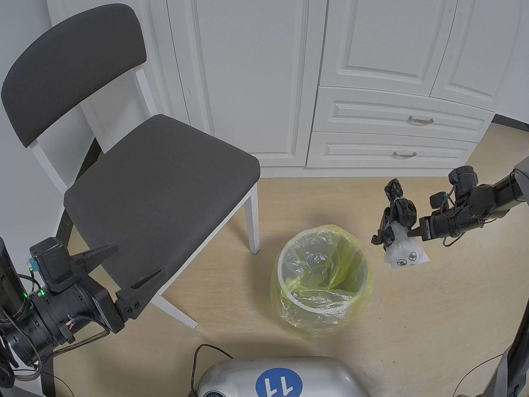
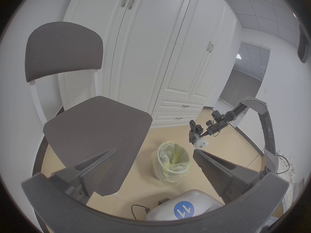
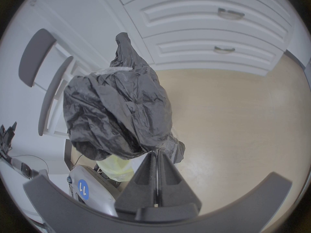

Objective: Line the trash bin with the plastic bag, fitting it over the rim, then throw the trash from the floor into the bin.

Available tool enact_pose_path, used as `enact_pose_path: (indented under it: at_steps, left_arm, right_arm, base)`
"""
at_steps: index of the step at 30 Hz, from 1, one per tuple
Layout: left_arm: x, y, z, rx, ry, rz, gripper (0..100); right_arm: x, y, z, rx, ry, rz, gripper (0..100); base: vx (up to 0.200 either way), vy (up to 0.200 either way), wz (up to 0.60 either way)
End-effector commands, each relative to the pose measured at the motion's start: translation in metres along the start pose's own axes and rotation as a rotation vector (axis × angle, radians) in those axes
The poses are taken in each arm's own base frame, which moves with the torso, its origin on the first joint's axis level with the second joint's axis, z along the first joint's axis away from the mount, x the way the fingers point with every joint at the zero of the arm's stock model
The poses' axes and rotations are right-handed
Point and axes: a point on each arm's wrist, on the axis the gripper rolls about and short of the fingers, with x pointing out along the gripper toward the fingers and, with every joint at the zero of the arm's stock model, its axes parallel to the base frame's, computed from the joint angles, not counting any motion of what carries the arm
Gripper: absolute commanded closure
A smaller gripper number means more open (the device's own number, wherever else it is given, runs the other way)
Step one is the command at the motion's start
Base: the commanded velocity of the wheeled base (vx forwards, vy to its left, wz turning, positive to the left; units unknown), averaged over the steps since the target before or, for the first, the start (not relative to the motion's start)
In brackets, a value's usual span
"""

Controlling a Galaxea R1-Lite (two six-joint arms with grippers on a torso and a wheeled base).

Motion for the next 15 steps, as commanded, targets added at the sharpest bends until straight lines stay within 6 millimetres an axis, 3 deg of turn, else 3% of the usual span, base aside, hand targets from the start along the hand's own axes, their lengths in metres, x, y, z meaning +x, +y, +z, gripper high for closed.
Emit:
enact_pose_path:
  at_steps: [1, 9, 15]
  left_arm:
    - [-0.001, 0.000, 0.001, -0.001, -0.006, 0.000, 0]
    - [-0.001, 0.000, 0.000, -0.001, -0.005, 0.000, 0]
    - [-0.002, 0.000, 0.000, -0.001, -0.006, 0.000, 0]
  right_arm:
    - [-0.025, 0.044, 0.004, -0.103, -0.106, 0.032, 100]
    - [-0.006, 0.088, -0.010, -0.205, -0.165, 0.064, 100]
    - [0.021, 0.117, -0.016, -0.167, -0.207, 0.078, 100]
  base:
    - [0.000, 0.000, 0.00]
    - [0.000, 0.000, 0.00]
    - [0.000, 0.000, 0.00]
